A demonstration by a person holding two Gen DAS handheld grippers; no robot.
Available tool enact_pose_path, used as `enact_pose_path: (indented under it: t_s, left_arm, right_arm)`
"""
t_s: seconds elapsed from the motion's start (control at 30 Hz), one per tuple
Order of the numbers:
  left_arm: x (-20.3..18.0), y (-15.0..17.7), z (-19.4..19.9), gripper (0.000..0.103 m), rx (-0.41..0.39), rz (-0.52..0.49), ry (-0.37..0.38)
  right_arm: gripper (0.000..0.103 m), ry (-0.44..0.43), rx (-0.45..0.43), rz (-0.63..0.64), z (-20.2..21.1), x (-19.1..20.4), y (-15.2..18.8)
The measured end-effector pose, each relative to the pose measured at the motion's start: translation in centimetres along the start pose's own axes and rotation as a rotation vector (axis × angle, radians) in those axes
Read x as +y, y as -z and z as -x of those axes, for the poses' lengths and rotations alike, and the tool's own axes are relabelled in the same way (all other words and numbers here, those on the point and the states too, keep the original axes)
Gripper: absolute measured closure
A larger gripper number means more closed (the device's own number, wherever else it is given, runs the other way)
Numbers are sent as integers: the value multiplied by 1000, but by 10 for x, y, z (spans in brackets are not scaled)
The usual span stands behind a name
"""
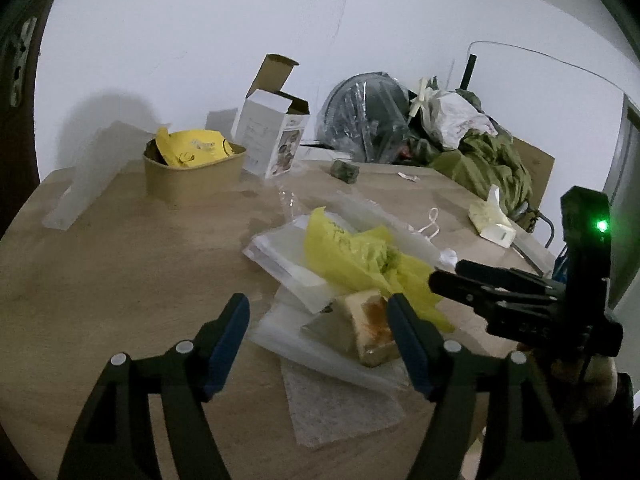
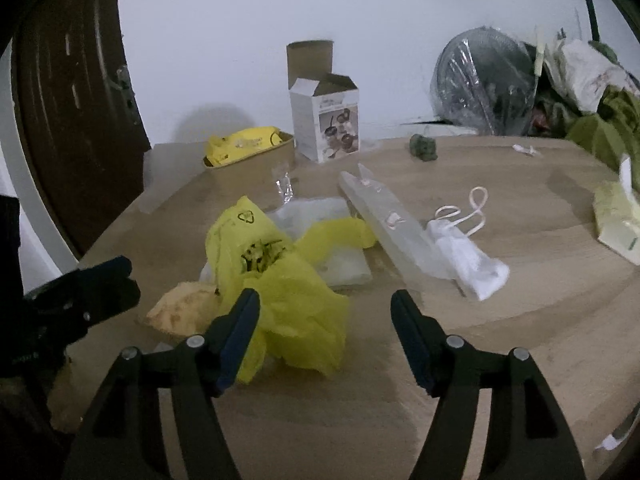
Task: Collect trash
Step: 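Move both tools back over the yellow bag and bread on the table, then grasp the yellow plastic bag with the right tool while the left tool grasps the bread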
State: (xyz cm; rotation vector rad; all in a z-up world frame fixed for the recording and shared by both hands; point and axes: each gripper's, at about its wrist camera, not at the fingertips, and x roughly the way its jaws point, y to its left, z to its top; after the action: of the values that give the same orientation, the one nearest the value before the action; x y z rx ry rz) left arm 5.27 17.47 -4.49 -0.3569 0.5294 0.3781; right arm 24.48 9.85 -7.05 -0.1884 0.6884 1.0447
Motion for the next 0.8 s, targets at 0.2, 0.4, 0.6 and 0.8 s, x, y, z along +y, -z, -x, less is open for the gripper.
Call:
enact_pose_path:
  t_s: [0.2, 0.4, 0.6, 0.8]
  left_arm:
    - [2, -1, -2, 31, 3, 14, 24]
    - [0, -1, 0, 31, -3, 17, 40]
    - [-8, 0, 0, 29, 10, 5, 61]
    - [-18, 3, -2, 27, 23, -14, 68]
  right_arm:
    - [37, -40, 27, -18, -18, 3, -1]
    - [37, -79, 39, -10, -24, 7, 1]
    - [48, -111, 56, 4, -28, 13, 5]
    - [80, -133, 46, 9, -25, 13, 9]
